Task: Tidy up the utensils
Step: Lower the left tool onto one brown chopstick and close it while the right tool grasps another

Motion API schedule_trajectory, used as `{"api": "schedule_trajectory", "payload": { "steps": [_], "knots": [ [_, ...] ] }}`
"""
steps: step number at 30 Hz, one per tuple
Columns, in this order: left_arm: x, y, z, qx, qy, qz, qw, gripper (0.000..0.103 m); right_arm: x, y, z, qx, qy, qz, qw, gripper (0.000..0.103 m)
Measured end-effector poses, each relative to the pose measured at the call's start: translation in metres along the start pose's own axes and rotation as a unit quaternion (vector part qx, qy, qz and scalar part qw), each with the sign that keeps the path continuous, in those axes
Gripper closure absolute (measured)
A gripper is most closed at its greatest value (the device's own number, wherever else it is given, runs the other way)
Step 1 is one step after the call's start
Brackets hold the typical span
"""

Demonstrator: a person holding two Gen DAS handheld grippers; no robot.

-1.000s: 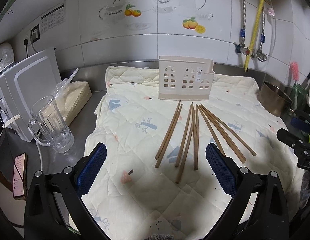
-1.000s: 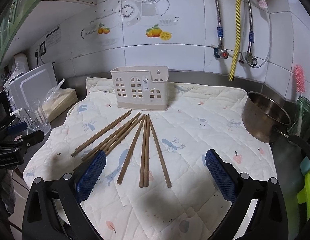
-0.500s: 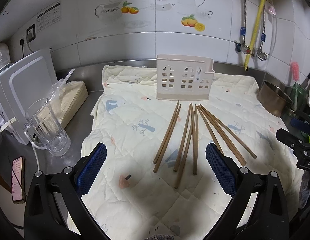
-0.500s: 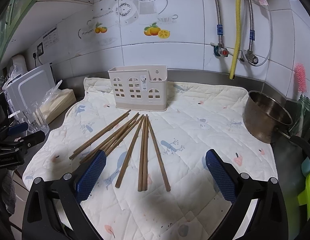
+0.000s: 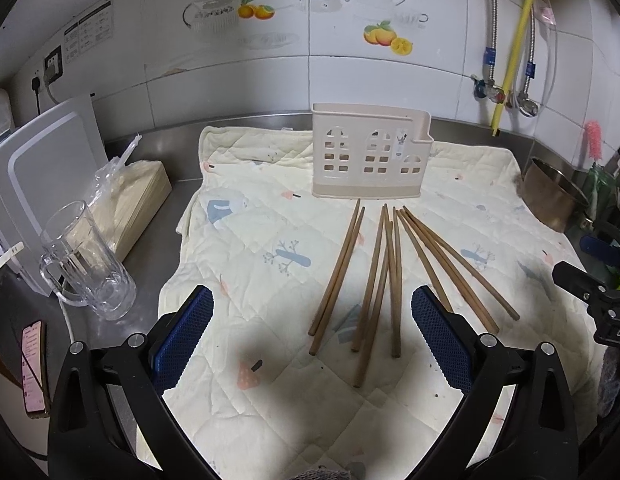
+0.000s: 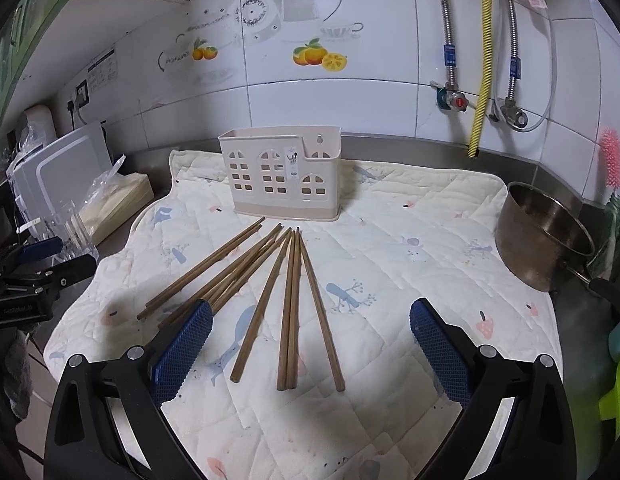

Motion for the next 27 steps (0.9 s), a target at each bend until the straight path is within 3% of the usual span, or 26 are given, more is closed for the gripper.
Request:
{"api": "schedule_trajectory", "payload": {
  "steps": [6, 12, 27],
  "knots": [
    [0.015, -0.002, -0.001, 0.006, -0.006, -0.014, 0.9999, 0.006, 0.008, -0.001, 0.005, -0.002, -0.001, -0.005, 1.0, 0.009],
    [0.03, -0.002, 0.0, 0.014, -0.014, -0.024, 0.9995, 0.006, 0.023, -0.007, 0.011, -0.001, 0.001, -0.024, 1.0, 0.017],
    [0.086, -0.019, 0.0, 0.012, -0.048, -0.079, 0.9956, 0.048, 0.077, -0.028, 0.02, 0.014, 0.026, -0.092, 0.995, 0.052]
  ]
}}
Point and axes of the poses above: each gripper's, at about its wrist camera, not at the fingertips, and x roughly the way its jaws point, z to its right, y to its top, the point moved 6 cm from there along x, roughly the way its jaws point, and after that the axes turned 4 degrees about x, right-handed, at the moved point
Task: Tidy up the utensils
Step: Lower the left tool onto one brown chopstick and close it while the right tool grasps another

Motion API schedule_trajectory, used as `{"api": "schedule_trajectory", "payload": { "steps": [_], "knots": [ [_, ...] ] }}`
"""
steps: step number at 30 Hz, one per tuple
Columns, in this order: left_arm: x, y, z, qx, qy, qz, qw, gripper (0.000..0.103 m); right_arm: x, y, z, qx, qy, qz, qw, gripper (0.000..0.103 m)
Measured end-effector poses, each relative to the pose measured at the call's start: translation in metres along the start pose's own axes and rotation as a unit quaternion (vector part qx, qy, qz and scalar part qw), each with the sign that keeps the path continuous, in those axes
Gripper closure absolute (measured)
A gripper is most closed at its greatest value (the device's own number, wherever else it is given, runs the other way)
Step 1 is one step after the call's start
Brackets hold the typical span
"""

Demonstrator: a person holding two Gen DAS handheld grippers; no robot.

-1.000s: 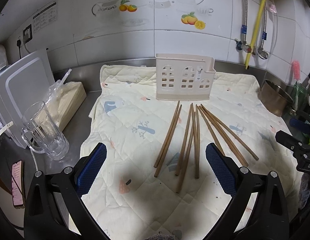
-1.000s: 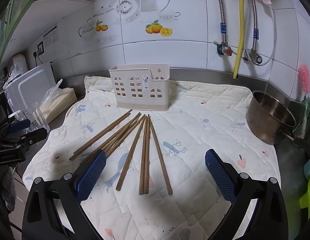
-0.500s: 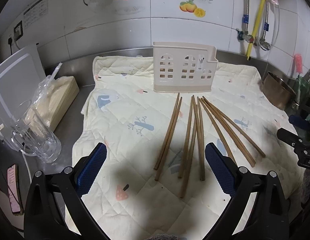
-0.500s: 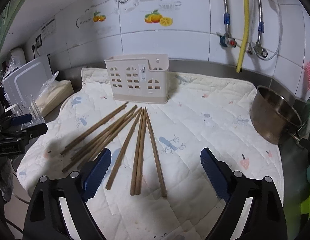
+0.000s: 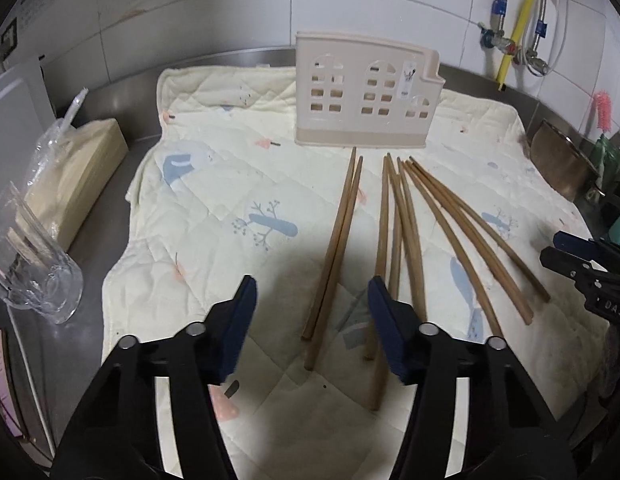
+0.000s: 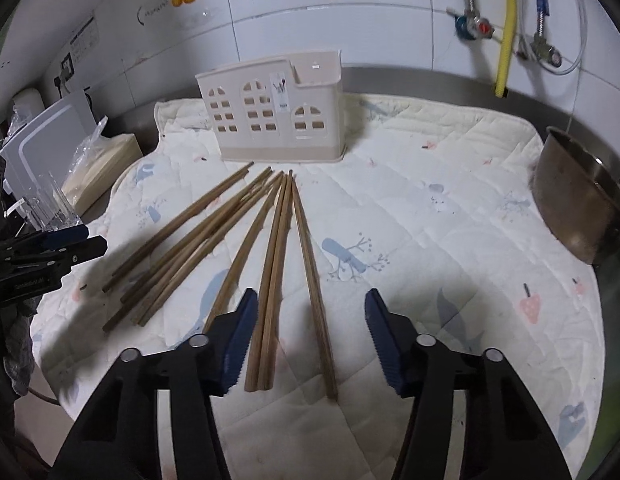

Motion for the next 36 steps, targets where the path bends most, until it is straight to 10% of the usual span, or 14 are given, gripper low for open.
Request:
{"api": "schedule_trajectory", "payload": {
  "steps": [23, 36],
  "knots": [
    [0.047, 0.006, 0.005, 0.023, -0.039, -0.034, 0.9984, 0.083, 0.052, -0.002, -0.002, -0.036, 0.001, -0.061, 0.997, 0.093],
    [0.06, 0.01, 0.001, 0.05, -0.035, -0.051, 0.9969, 0.087, 0.053, -0.003, 0.0, -0.041, -0.003, -0.062, 0.997, 0.095]
  ]
}}
Point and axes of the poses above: each gripper's, at about its wrist camera, not at the fingertips, and x roughly the way its jaws point, z to its right, y to its top, the point moved 6 cm from there along x, roughly the way its jaws point, and after that the axes turned 4 degrees about x, right-handed, at the moved point
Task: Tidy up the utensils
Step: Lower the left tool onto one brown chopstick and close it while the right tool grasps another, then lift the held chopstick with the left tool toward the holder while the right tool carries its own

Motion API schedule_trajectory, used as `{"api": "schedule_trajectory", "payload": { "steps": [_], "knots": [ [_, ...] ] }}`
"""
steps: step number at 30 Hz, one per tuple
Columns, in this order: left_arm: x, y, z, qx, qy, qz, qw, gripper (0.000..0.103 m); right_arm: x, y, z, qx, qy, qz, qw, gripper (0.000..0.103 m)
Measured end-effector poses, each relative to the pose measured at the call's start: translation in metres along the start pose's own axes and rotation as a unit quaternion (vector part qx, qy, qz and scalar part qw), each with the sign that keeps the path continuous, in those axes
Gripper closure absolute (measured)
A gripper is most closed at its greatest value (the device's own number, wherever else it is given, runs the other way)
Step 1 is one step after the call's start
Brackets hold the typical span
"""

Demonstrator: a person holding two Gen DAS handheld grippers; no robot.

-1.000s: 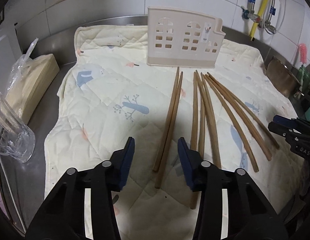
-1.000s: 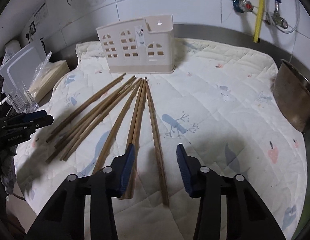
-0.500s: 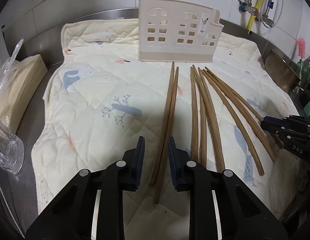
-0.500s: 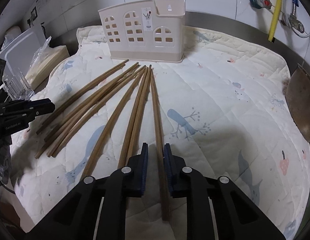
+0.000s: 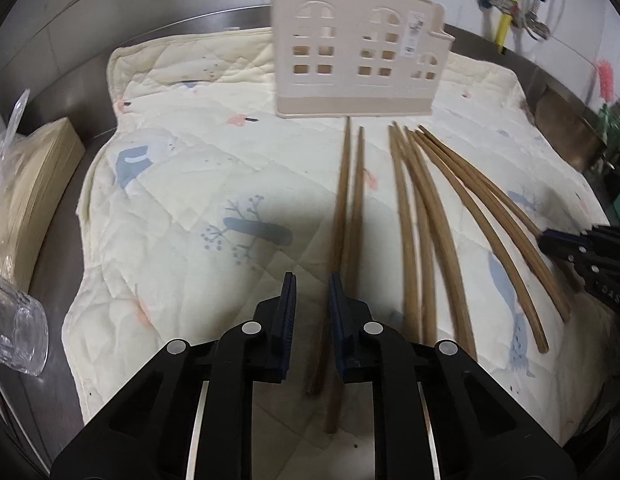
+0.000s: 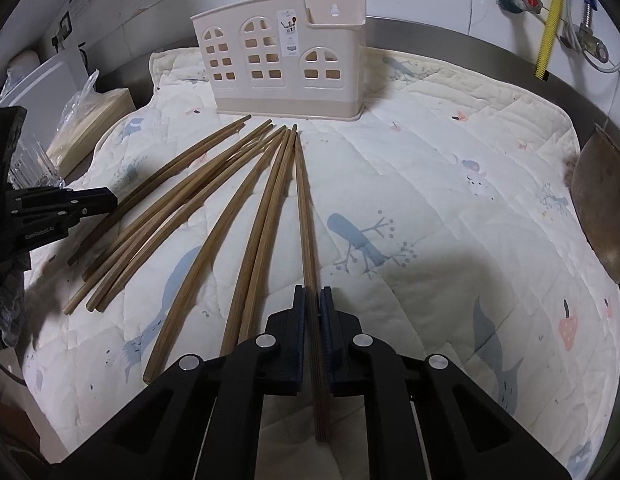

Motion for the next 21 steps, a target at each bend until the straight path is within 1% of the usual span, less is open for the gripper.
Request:
{"api": "schedule_trajectory", "payload": {
  "steps": [4, 6, 10, 12, 14, 18, 21],
  "knots": [
    [0.007, -0.004, 0.007, 0.008, -0.001, -0.01, 0.9999, 0.087, 0.001, 0.0, -0.001, -0.006, -0.006, 0.0, 1.0, 0.095],
    [0.008, -0.004, 0.006, 0.009, -0.001, -0.007, 0.9999, 0.087, 0.001, 0.0, -0.002, -0.007, -0.007, 0.0, 1.0, 0.095],
    [0.009, -0.001, 0.003, -0.003, -0.006, -0.008, 0.9999, 0.088, 0.001, -0.001, -0.002, -0.007, -0.007, 0.001, 1.0, 0.095],
    [0.01, 0.0, 0.006, -0.002, 0.003, -0.006, 1.0, 0.089, 0.001, -0.002, -0.002, -0.005, -0.007, 0.003, 1.0, 0.095],
    [0.01, 0.001, 0.01, 0.008, 0.012, -0.004, 0.9999, 0.094, 0.001, -0.001, -0.004, -0.007, -0.01, 0.005, 1.0, 0.095],
    [0.005, 0.003, 0.007, -0.017, -0.003, 0.002, 0.9999, 0.098, -0.004, -0.001, -0.004, -0.004, -0.007, 0.013, 1.0, 0.096],
    [-0.007, 0.007, 0.004, -0.027, -0.015, 0.016, 0.9994, 0.098, -0.016, 0.004, -0.006, -0.005, -0.006, 0.029, 1.0, 0.096]
  ]
}}
Point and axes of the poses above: each gripper's, at about its wrist camera, not at the fingertips, and x roughly the way its jaws point, z to its right, y to its top, the point moved 6 cm from there along x, roughly the way its jaws point, and after that the axes turned 4 degrees about x, right-handed, at the moved point
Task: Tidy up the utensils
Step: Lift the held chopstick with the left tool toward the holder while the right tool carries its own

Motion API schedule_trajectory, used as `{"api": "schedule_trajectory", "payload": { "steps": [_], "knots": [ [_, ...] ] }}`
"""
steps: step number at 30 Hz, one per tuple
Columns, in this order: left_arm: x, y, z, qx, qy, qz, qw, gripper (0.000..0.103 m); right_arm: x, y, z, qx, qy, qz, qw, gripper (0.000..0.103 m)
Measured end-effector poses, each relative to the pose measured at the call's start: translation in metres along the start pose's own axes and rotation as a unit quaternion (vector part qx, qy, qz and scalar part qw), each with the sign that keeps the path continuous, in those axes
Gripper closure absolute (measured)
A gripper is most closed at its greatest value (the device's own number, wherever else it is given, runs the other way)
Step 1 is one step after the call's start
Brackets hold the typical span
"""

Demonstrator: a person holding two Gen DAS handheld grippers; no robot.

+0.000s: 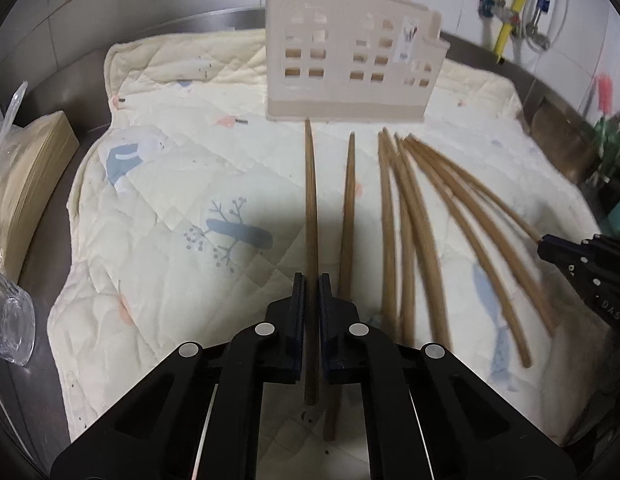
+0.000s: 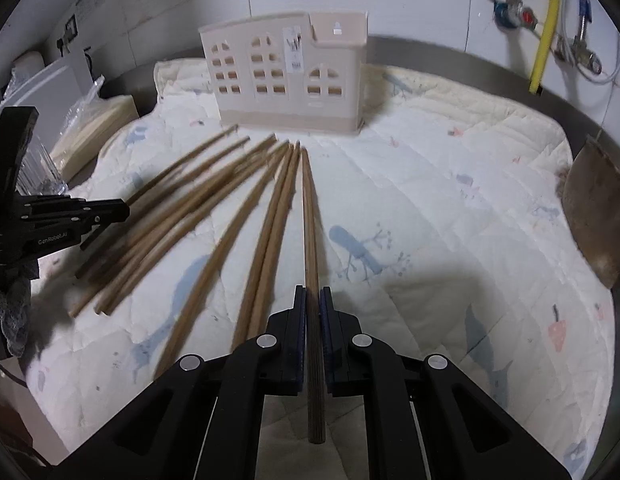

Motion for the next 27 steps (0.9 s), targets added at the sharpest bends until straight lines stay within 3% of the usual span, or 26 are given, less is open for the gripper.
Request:
{"api": "schedule_trajectory", "payload": {
  "steps": [11, 27],
  "knots": [
    [-0.053, 0.047, 0.006, 0.017, -0.019, 0.067, 0.9974, 0.098, -0.052, 0.05, -0.009, -0.002, 0.016, 0.085, 0.996, 0.096],
    [-0.1, 0.132, 0.011, 0.04, -0.023, 0.13, 0.9905, 0.098, -0.1, 0.143, -0.007, -0.029, 0.034, 0.147, 0.988, 0.096]
  ]
}}
Point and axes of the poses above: each gripper's, at about its wrist camera, not at the fingertips, and x roughly the way its jaws point, z to its right, y to its top, the point moved 6 cm from there along x, roughly the way its jaws point, and after that the axes turned 4 degrees about x, right-handed, at the moved point
